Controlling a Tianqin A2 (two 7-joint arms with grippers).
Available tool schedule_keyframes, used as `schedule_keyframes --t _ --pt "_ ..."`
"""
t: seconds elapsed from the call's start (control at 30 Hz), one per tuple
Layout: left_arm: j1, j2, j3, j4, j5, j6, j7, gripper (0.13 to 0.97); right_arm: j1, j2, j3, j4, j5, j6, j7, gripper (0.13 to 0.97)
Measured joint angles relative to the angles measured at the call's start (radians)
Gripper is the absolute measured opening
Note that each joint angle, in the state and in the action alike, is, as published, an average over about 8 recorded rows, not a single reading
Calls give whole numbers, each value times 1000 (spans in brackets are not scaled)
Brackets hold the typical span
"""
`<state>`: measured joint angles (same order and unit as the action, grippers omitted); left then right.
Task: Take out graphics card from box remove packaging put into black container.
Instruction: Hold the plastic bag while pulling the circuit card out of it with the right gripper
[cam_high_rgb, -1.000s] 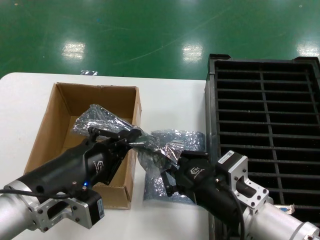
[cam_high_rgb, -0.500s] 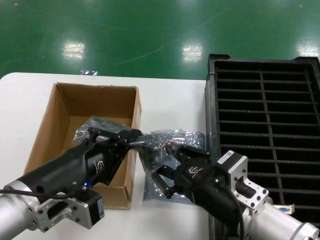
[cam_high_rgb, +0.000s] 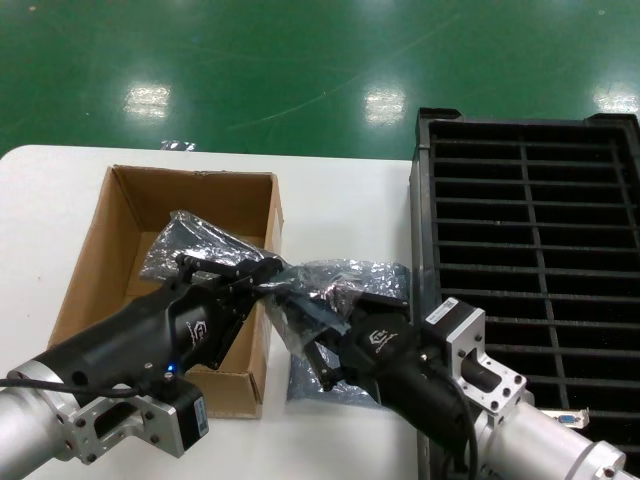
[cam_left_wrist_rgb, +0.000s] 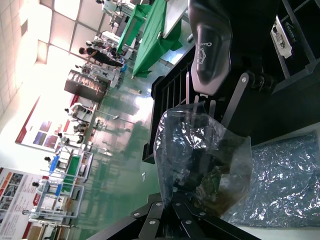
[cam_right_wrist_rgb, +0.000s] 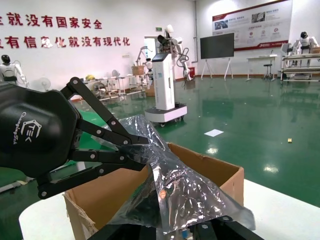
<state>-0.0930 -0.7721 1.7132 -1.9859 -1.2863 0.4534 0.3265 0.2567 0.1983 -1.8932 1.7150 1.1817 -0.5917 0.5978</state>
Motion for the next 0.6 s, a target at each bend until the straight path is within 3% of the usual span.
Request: schedule_keyframes --t 0.27,0.6 --pt "0 0 0 0 0 0 0 138 2 -1 0 2 -4 1 2 186" --pt "0 0 0 0 0 0 0 138 -23 41 21 47 5 -8 4 183"
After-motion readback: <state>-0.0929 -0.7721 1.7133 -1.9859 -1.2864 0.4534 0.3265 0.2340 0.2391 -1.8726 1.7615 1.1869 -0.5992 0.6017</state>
